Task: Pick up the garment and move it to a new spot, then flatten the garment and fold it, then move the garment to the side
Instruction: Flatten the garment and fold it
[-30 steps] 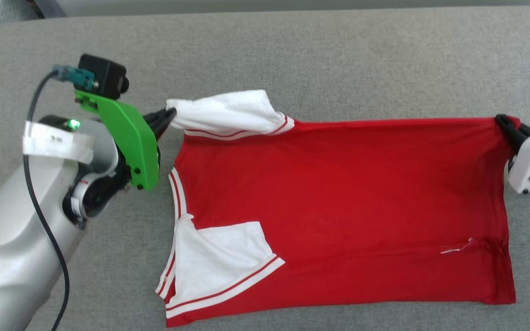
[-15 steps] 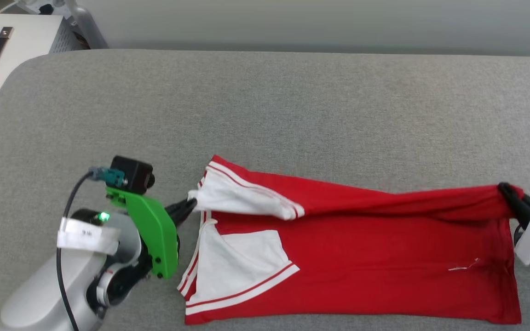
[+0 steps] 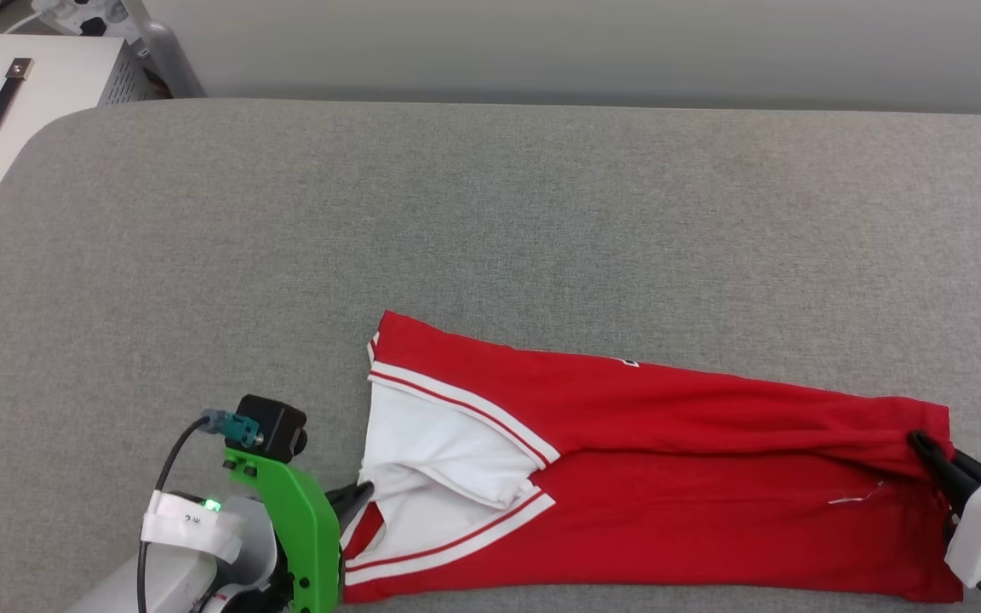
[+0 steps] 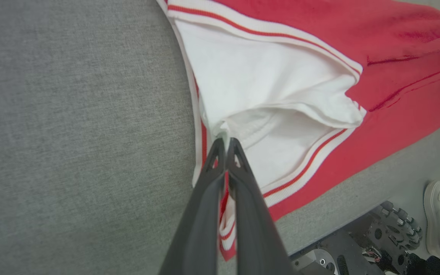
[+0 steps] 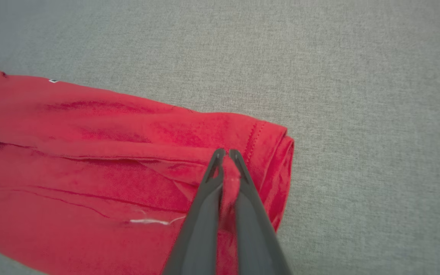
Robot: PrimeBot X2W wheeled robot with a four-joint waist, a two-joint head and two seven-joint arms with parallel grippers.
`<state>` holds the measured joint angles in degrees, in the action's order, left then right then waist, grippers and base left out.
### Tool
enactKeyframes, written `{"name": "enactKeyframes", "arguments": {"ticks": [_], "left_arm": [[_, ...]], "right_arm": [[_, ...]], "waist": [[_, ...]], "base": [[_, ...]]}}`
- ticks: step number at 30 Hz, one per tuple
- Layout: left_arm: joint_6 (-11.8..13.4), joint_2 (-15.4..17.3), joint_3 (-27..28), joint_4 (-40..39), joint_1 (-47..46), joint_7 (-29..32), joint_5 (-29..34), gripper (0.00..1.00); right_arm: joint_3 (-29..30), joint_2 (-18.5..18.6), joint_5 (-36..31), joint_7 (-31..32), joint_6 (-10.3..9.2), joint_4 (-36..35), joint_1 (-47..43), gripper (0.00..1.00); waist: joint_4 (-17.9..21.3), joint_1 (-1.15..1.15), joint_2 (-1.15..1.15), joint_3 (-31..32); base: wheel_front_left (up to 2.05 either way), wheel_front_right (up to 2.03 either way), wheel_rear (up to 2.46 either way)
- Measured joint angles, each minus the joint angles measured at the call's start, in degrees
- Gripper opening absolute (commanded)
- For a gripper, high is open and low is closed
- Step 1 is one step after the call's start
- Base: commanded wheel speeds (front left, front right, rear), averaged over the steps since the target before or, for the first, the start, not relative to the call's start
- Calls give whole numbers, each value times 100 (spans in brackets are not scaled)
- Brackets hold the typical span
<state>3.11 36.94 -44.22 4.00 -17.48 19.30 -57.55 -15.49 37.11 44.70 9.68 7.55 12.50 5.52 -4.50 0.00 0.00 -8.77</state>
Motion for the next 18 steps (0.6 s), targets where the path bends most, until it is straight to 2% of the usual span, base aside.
{"name": "enactKeyframes", "arguments": {"ticks": [14,15,16,17,18], "left_arm": [[-43,-1,-136,276,109,152,-175,0],[-46,-8,-168,291,114,154,-176,0],[-74,-13,-187,305,121,175,-176,0],[-87,-25,-210,325,133,196,-177,65],[-87,-46,-227,352,158,197,-178,100]], "right_arm": [[-63,97,-365,7,0,12,-199,0],[-82,96,-363,16,0,16,-207,15],[-99,94,-360,22,0,20,-216,40],[-104,88,-356,35,0,37,-228,100],[-109,87,-350,73,0,60,-246,100]], "waist": [[58,0,0,22],[60,0,0,27],[62,0,0,35],[65,0,0,51],[68,0,0,76]], "base": [[0,0,0],[0,0,0],[0,0,0],[0,0,0],[0,0,0]]}}
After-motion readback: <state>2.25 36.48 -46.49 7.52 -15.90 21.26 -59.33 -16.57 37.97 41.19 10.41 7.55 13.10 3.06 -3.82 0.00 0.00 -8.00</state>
